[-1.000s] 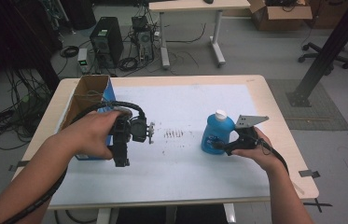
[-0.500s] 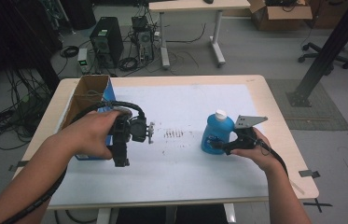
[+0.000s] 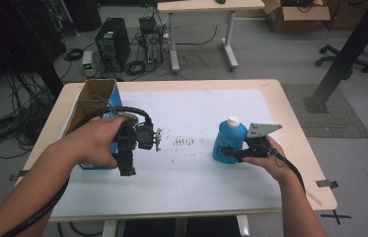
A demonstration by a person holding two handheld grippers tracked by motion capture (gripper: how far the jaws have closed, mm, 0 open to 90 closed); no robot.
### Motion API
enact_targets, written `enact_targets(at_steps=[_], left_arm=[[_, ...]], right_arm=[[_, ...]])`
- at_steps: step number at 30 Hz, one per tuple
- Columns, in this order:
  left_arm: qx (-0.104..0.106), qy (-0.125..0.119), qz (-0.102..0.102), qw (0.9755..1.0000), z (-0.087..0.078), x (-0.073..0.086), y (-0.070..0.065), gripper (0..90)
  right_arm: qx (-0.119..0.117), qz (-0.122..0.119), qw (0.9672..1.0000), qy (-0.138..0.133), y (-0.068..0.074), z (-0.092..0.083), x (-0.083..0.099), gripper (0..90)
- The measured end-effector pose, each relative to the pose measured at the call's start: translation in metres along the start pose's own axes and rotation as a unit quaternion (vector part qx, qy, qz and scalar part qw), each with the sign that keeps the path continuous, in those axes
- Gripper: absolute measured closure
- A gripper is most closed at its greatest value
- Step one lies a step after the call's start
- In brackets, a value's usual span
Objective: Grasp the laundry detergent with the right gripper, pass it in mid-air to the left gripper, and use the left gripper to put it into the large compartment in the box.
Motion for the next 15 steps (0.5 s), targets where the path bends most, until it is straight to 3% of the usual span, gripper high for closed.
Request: enact_targets(at_steps=[10,15], left_arm=[[-0.002,-0.005,0.001,1.0,-0.002,-0.003,0.0,0.4],[-0.005,-0.003,0.004,1.0,-0.005,-0.006,0.002,0.3]], right_arm=[[0.004,-0.001,1.0,-0.008,0.001,-0.001,0.0,44.8],[-0.005,-0.018,0.9996,-0.02,0.008,-0.008,-0.016,45.0]])
Point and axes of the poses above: each handheld gripper's, and its own axes: z roughly forward along the jaws, x roughly out of its underside, y roughly to its left, the point moved 6 cm from there along z, roughly forward along the jaws, and after that the axes turned 7 degrees about -y, right-handed, at the moved point
